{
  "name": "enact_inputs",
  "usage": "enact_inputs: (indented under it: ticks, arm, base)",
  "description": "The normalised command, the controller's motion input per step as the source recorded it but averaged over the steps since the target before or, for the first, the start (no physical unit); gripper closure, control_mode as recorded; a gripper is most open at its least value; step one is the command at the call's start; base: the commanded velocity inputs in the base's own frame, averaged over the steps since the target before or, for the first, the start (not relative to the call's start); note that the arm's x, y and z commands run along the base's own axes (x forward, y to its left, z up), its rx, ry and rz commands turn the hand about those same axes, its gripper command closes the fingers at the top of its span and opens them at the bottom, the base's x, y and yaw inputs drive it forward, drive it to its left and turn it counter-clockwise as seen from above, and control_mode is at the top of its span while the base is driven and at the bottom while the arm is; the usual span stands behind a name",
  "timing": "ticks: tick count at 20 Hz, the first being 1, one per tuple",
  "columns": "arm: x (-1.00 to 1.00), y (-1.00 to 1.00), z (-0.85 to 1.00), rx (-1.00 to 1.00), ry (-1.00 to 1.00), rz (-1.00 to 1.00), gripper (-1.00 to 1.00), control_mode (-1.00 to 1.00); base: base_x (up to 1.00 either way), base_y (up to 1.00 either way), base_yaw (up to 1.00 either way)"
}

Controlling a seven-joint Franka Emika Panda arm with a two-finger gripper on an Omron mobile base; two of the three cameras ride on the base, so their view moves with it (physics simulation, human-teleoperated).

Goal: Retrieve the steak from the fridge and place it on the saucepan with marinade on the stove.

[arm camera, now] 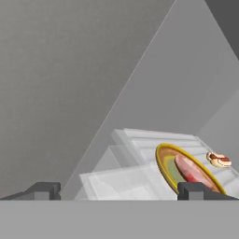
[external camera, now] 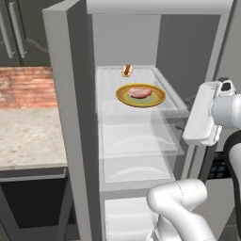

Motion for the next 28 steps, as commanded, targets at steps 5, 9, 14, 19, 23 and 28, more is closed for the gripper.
enact_inputs:
  ticks: [5,9,14,19,23,28]
  arm:
    - [0.00,0.00,0.00,0.00,0.00,0.00,-1.00,1.00]
    - [0.00,0.00,0.00,0.00,0.00,0.00,-1.00,1.00]
    - [0.00,0.00,0.00,0.00,0.00,0.00,-1.00,1.00]
    - [0.00,0.00,0.00,0.00,0.00,0.00,-1.00,1.00]
    - [0.00,0.00,0.00,0.00,0.00,0.00,-1.00,1.00]
    - [0.00,0.00,0.00,0.00,0.00,0.00,-1.00,-1.00]
  base:
    - [0.17,0.33,-0.12]
    - [0.16,0.33,-0.13]
    - [0.06,0.13,-0.06]
    - [0.00,0.00,0.00]
    - [0.00,0.00,0.00]
    - [0.00,0.00,0.00]
